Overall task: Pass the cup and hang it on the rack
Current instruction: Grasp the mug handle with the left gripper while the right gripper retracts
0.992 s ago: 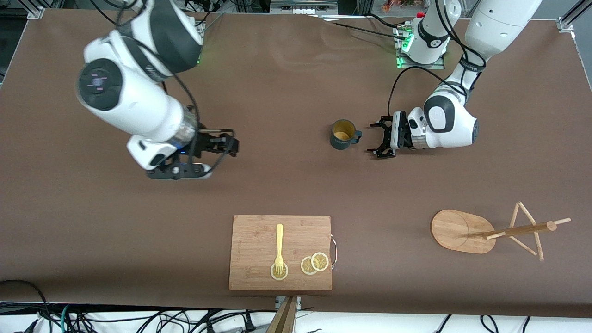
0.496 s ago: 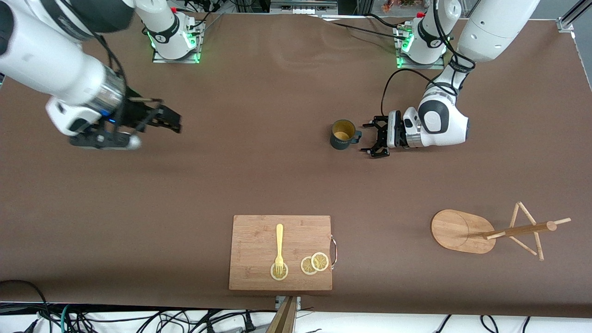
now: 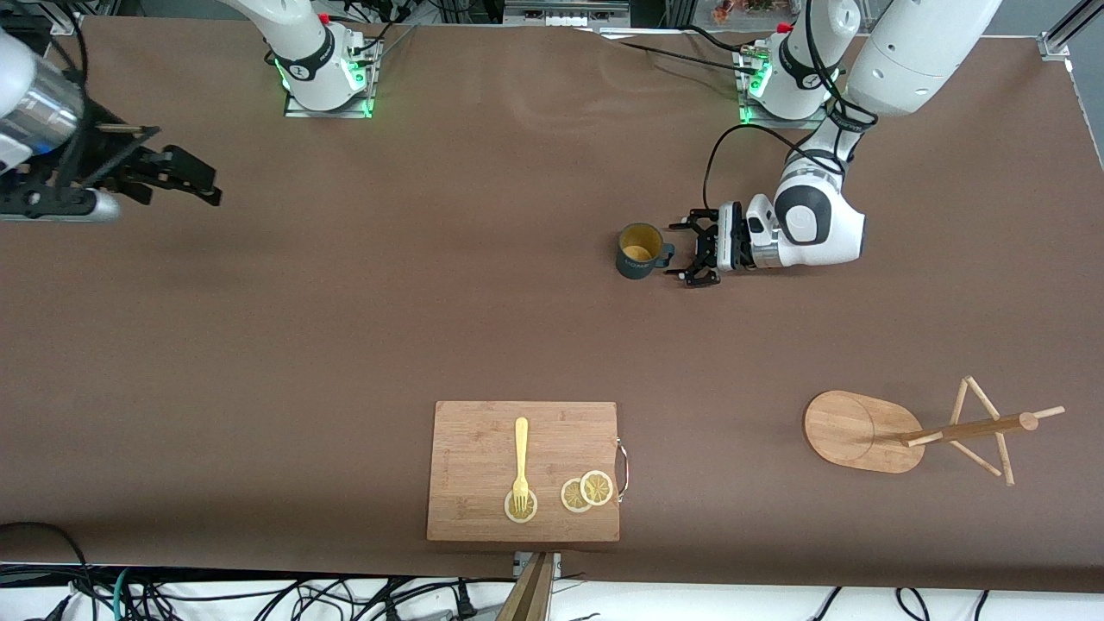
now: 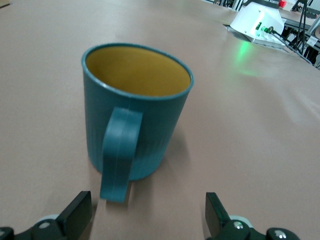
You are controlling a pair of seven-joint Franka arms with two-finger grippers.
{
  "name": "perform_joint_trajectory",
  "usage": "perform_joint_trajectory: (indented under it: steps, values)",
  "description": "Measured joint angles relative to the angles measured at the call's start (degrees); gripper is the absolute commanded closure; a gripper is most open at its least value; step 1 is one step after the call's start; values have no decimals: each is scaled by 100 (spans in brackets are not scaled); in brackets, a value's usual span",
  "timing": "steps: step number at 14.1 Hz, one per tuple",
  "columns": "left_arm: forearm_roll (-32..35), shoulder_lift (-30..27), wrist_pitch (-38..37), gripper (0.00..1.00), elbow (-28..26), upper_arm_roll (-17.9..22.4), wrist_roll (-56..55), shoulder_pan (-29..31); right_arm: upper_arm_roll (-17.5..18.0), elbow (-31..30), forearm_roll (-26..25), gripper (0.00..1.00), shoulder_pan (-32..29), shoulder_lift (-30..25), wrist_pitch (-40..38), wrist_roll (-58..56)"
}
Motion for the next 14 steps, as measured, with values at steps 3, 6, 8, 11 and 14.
perform_joint_trajectory:
  steps: [3, 6, 8, 11, 14]
  values:
    - [-124, 2, 0, 0, 0, -20, 14, -113, -126, 0, 0, 0, 5, -53, -53, -144]
    - [-325, 31, 0, 54, 0, -21, 224, -184, -77, 11, -1, 0, 32, -60, -36, -144]
    - [-378, 62, 6, 82, 0, -21, 332, -202, -65, 56, -3, 0, 36, -27, -12, -188]
    - [-507, 78, 9, 100, 0, -20, 443, -202, -65, 123, -8, 0, 34, 59, 2, -374]
    - [-580, 86, 9, 100, 0, -13, 367, -192, 217, 171, -12, 0, -297, 155, 2, -392]
